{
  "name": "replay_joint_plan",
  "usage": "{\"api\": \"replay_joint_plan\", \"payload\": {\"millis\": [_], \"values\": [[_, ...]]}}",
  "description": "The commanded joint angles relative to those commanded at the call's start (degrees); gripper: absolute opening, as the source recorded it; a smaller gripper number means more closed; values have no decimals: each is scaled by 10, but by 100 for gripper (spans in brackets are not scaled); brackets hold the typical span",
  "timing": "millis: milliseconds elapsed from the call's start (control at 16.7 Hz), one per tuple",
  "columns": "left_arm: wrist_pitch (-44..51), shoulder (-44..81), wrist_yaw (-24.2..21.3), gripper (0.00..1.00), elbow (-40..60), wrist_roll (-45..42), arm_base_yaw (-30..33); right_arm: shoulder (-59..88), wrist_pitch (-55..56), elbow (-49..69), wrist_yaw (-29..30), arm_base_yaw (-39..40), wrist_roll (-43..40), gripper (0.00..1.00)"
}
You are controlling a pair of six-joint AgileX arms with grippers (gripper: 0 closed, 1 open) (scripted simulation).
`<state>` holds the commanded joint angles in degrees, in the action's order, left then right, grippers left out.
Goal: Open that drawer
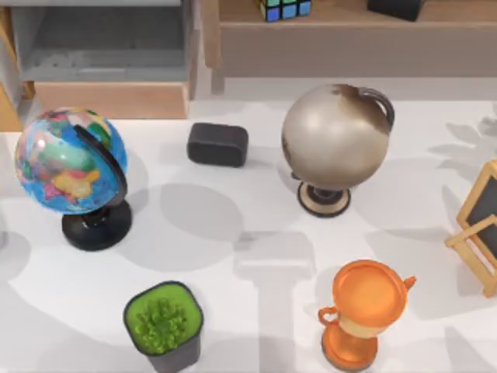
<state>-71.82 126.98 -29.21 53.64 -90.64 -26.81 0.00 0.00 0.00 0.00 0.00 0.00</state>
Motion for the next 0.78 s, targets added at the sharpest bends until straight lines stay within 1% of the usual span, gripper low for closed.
{"api": "replay_joint_plan", "payload": {"millis": [300,660,780], "values": [[-4,-1,-3,0,-8,-1,0,0,0,0,0,0,0,100],[-65,-49,-44,0,-120,-4,-41,0,0,0,0,0,0,100],[-75,-57,-51,0,-138,-3,-49,0,0,0,0,0,0,100]]}}
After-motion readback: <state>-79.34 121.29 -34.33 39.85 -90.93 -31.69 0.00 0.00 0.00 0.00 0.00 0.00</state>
